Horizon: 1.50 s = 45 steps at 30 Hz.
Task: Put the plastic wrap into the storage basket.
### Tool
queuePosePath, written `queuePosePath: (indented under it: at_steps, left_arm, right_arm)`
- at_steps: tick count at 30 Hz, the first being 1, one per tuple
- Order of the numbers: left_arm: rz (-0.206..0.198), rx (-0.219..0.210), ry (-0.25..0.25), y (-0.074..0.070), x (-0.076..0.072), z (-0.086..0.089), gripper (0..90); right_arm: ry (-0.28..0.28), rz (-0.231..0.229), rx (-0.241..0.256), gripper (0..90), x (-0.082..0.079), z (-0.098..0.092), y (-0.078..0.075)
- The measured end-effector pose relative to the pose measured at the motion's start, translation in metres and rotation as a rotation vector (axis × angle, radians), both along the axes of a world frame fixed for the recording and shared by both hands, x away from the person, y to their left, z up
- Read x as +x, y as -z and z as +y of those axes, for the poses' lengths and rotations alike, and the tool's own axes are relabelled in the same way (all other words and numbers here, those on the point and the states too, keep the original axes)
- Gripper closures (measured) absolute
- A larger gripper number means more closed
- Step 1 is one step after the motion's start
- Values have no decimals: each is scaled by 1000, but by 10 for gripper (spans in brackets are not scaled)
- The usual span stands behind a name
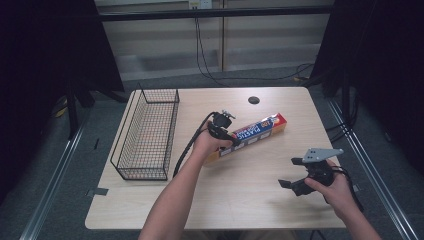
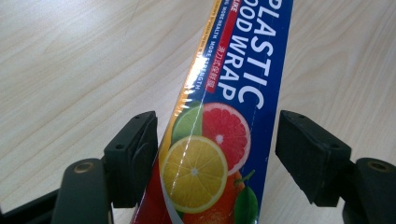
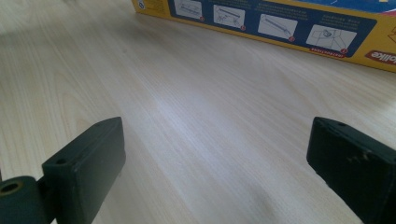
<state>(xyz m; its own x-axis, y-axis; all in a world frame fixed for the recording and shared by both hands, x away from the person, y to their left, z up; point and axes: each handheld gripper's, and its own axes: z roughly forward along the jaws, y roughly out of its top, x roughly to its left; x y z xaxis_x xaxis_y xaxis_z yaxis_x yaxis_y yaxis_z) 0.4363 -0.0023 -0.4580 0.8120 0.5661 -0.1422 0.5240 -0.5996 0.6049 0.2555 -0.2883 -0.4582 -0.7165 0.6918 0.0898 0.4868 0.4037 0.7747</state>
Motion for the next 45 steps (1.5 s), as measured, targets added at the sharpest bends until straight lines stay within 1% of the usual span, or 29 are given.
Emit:
queuePosePath:
  at_steps: [4,5,7,10,11,12,13,14,17,19,21,24,25,26,27,28,30,31,32,33,35,36,37,38,39,40,43,44,45]
  left_arm:
    - [-2,9,3,1,0,-1,300]
    - [0,20,13,1,0,0,302]
    - [-10,23,21,0,-1,1,317]
    - [-8,17,25,0,-1,2,326]
    - [-3,29,30,-1,-2,2,329]
    - [0,28,26,-1,-3,2,332]
    - [-3,34,41,-2,-4,3,337]
    - [7,37,36,-2,-6,4,343]
    - [8,46,30,-4,-13,10,354]
    - [7,47,36,-4,-15,12,357]
    - [18,54,27,-5,-22,18,366]
    - [22,62,31,-6,-25,20,370]
    - [34,72,35,-7,-25,22,369]
    - [39,62,19,-8,-24,22,366]
    - [41,70,27,-9,-23,22,364]
    - [43,69,31,-9,-22,21,363]
    - [61,60,21,-10,-20,18,349]
    - [60,60,28,-10,-19,15,316]
    - [57,62,32,-11,-17,12,316]
    - [67,60,26,-11,-16,9,298]
    - [61,64,36,-11,-12,-1,273]
    - [61,64,36,-11,-12,-1,268]
    - [63,80,35,-10,-9,-5,268]
    - [61,76,40,-9,-8,-8,263]
    - [73,75,33,-7,-7,-10,263]
    - [71,81,31,-6,-6,-13,262]
    - [69,68,24,-1,-4,-18,247]
    - [64,82,27,0,-3,-19,247]
    - [72,89,27,2,-2,-22,248]
  right_arm:
    - [0,4,-3,42,0,0,0]
    - [-1,3,-2,42,0,0,0]
    - [-1,2,0,42,0,0,0]
    - [-2,7,-10,42,0,0,0]
    - [-6,4,-14,42,0,0,0]
    - [-5,5,-11,42,0,0,0]
    - [-1,4,-11,42,0,0,-1]
    - [0,3,-10,42,0,0,-1]
    - [2,4,-8,42,1,-1,-1]
    - [5,5,-10,42,1,-1,-1]
    - [2,4,-7,42,2,0,0]
    - [-2,1,-5,41,2,1,-1]
    - [-6,-3,-6,41,2,2,-1]
    - [-12,-5,-1,42,1,3,-2]
    - [-13,-6,-4,41,1,3,-2]
    - [-13,-8,-6,41,1,4,-2]
    - [-14,-9,-5,41,1,4,-2]
    - [-15,-10,-6,41,1,4,-2]
    - [-15,-10,-6,41,1,4,-2]
    - [-14,-6,-4,41,1,4,-2]
    - [-14,-7,-2,41,1,3,-2]
    - [-18,-8,-2,42,1,3,-2]
    - [-18,-8,-2,42,1,3,-2]
    - [-18,-9,-4,42,1,4,-2]
    - [-20,-7,-3,42,1,4,-2]
    - [-21,-8,-3,42,1,3,-2]
    - [-17,-11,1,41,1,2,-2]
    - [-17,-11,1,41,1,2,-3]
    - [-14,-12,3,42,1,2,-2]
